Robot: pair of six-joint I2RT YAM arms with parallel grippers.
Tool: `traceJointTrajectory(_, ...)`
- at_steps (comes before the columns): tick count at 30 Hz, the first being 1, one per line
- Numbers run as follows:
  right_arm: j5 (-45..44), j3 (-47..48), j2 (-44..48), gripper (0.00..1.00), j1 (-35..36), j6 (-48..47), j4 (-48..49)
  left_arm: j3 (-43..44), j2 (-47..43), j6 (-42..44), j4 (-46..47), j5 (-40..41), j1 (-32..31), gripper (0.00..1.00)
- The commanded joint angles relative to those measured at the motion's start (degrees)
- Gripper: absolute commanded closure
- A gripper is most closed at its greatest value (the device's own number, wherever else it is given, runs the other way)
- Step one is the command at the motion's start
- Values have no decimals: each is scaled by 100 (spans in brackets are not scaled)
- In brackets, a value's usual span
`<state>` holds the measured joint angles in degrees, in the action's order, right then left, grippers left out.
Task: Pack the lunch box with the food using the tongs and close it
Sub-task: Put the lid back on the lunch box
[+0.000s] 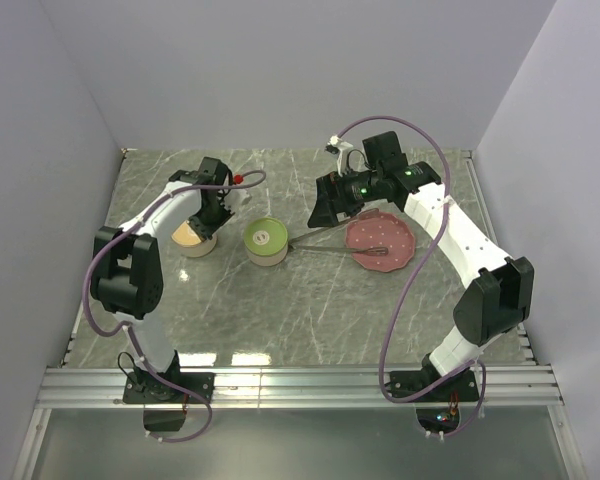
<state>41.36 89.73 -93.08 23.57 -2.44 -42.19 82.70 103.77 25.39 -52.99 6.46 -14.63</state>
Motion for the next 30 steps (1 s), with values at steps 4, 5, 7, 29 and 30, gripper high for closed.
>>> traceJointTrajectory(4, 74, 167, 220, 0, -46, -20, 27, -61, -199, -7, -159, 127, -31, 100)
traceJointTrajectory(5, 82, 167, 220, 0, -54, -20, 18, -69, -164, -7, -167, 119, -31, 100)
traceJointTrajectory(7, 82, 159, 229, 0, -46, -29, 10, -69, -120, -7, -229, 75, -31, 100)
traceJointTrajectory(29, 118, 194, 167, 0, -46, -37, -17, 1584, -120, -227, -625, -593, 540, 57)
traceJointTrajectory(30, 117, 176, 167, 0, -46, -29, 1, 1548, -111, -279, -512, -689, 671, 57)
